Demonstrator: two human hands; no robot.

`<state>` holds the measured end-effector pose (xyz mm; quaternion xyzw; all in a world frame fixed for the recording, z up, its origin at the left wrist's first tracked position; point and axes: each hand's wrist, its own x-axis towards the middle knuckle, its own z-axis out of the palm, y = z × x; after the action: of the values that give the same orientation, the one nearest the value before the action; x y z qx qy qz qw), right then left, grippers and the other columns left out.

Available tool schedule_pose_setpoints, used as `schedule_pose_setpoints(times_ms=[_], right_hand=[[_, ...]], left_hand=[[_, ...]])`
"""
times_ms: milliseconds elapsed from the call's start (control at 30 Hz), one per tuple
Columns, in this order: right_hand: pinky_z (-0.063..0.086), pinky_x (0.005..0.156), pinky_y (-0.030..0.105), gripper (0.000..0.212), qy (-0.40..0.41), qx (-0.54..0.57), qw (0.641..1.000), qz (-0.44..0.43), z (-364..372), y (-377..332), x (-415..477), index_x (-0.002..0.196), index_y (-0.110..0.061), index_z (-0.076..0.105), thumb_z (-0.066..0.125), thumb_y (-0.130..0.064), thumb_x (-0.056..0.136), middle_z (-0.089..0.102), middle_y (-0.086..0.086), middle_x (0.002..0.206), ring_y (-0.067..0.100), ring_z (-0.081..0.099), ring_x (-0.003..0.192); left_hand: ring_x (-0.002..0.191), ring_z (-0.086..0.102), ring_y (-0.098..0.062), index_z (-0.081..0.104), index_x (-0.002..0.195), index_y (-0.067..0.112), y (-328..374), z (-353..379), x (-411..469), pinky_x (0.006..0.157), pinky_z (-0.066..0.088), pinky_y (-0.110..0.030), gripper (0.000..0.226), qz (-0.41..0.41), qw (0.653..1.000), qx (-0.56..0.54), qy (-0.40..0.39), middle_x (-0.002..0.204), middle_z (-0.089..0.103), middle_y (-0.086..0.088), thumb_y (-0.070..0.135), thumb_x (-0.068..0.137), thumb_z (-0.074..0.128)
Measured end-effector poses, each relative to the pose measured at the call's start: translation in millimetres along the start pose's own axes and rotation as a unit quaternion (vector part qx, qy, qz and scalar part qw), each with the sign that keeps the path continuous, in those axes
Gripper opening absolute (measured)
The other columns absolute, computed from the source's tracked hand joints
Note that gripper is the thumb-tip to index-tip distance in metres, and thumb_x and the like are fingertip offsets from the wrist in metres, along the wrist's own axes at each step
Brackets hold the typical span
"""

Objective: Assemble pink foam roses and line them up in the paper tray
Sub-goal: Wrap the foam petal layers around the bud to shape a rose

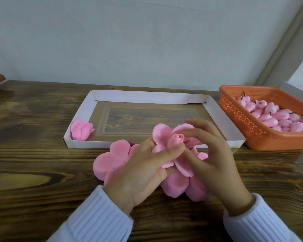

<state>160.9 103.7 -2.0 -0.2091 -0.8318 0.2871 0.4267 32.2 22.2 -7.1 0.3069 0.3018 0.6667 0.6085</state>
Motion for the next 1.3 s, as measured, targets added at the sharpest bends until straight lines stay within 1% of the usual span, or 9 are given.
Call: schedule_pose_setpoints(times_ms=[100, 200, 300, 467, 633, 767, 967, 1100, 1300], right_hand=[[0.046, 0.082, 0.018, 0.014, -0.029, 0.045, 0.999, -0.003, -0.5, 0.7, 1.0, 0.099, -0.025, 0.070, 0.067, -0.028, 0.085, 0.067, -0.012, 0.100, 0.014, 0.063, 0.097], [0.050, 0.086, 0.032, 0.020, -0.036, 0.098, 0.994, 0.012, -0.6, 2.4, -0.4, 0.100, -0.016, 0.071, 0.056, -0.025, 0.089, 0.069, -0.004, 0.101, 0.021, 0.064, 0.101], [0.052, 0.087, 0.045, 0.025, -0.049, 0.146, 0.988, 0.025, -3.2, 2.7, -0.7, 0.102, -0.010, 0.070, 0.049, -0.019, 0.091, 0.069, 0.002, 0.103, 0.025, 0.064, 0.104], [0.048, 0.086, 0.018, 0.016, -0.002, 0.194, 0.980, 0.033, -3.3, 0.4, 0.4, 0.096, -0.017, 0.064, 0.052, -0.009, 0.089, 0.065, -0.004, 0.114, 0.007, 0.061, 0.108], [0.054, 0.069, 0.021, 0.019, 0.057, 0.148, 0.985, 0.069, -3.0, 3.8, 0.7, 0.099, -0.021, 0.059, 0.070, -0.013, 0.085, 0.070, -0.003, 0.088, 0.013, 0.068, 0.082], [0.057, 0.059, 0.025, 0.016, 0.052, 0.105, 0.991, 0.068, -3.3, 3.1, -0.3, 0.089, -0.020, 0.066, 0.071, -0.009, 0.080, 0.070, -0.007, 0.085, 0.013, 0.069, 0.080], [0.054, 0.074, 0.027, 0.017, 0.053, 0.061, 0.995, 0.062, -2.3, 0.0, 0.7, 0.090, -0.032, 0.064, 0.074, -0.021, 0.082, 0.069, -0.016, 0.089, 0.012, 0.067, 0.084], [0.058, 0.073, 0.035, 0.024, 0.047, 0.095, 0.984, 0.143, -4.0, 4.1, 0.9, 0.105, -0.031, 0.059, 0.070, -0.023, 0.085, 0.064, -0.013, 0.101, 0.008, 0.064, 0.091], [0.051, 0.057, 0.021, 0.020, 0.000, 0.042, 0.980, 0.197, -4.8, 3.7, 2.1, 0.096, -0.028, 0.064, 0.067, -0.035, 0.077, 0.070, -0.005, 0.075, 0.007, 0.064, 0.066]], left_hand=[[0.115, 0.063, -0.036, 0.056, 0.126, -0.004, -0.7, 0.2, 0.7, 0.094, 0.053, -0.039, 0.045, 0.000, 0.999, 0.018, 0.028, 0.120, 0.065, -0.026, 0.007, 0.083, 0.065], [0.103, 0.069, -0.028, 0.064, 0.112, -0.005, -1.2, -2.1, 0.3, 0.088, 0.056, -0.034, 0.033, 0.002, 0.999, 0.024, 0.046, 0.107, 0.070, -0.021, 0.006, 0.081, 0.067], [0.108, 0.067, -0.027, 0.063, 0.115, -0.006, -0.5, -2.1, -1.1, 0.093, 0.054, -0.035, 0.035, -0.002, 0.999, 0.033, 0.042, 0.116, 0.067, -0.024, 0.008, 0.083, 0.063], [0.114, 0.063, -0.033, 0.063, 0.118, -0.003, -2.8, -1.9, 0.1, 0.096, 0.051, -0.041, 0.043, 0.002, 0.996, 0.057, 0.074, 0.118, 0.066, -0.024, 0.014, 0.078, 0.062], [0.114, 0.064, -0.031, 0.064, 0.118, 0.001, -3.7, -0.6, -1.7, 0.100, 0.050, -0.042, 0.036, 0.005, 0.992, 0.106, 0.065, 0.118, 0.068, -0.021, 0.013, 0.084, 0.059], [0.115, 0.064, -0.031, 0.063, 0.120, 0.005, -5.3, -1.3, -2.2, 0.103, 0.046, -0.051, 0.029, -0.016, 0.987, 0.144, 0.071, 0.118, 0.068, -0.019, 0.009, 0.092, 0.060], [0.111, 0.066, -0.028, 0.067, 0.113, 0.012, -6.9, -0.8, -3.1, 0.102, 0.048, -0.051, 0.021, -0.025, 0.983, 0.173, 0.060, 0.112, 0.071, -0.014, 0.010, 0.094, 0.057], [0.110, 0.067, -0.028, 0.066, 0.117, 0.006, -6.4, -1.1, -2.5, 0.100, 0.050, -0.046, 0.028, -0.007, 0.988, 0.135, 0.079, 0.113, 0.071, -0.015, 0.014, 0.090, 0.059], [0.101, 0.070, -0.028, 0.068, 0.111, 0.005, -5.9, -1.4, -0.7, 0.090, 0.056, -0.041, 0.024, 0.035, 0.982, 0.112, 0.145, 0.106, 0.073, -0.017, 0.015, 0.089, 0.061]])
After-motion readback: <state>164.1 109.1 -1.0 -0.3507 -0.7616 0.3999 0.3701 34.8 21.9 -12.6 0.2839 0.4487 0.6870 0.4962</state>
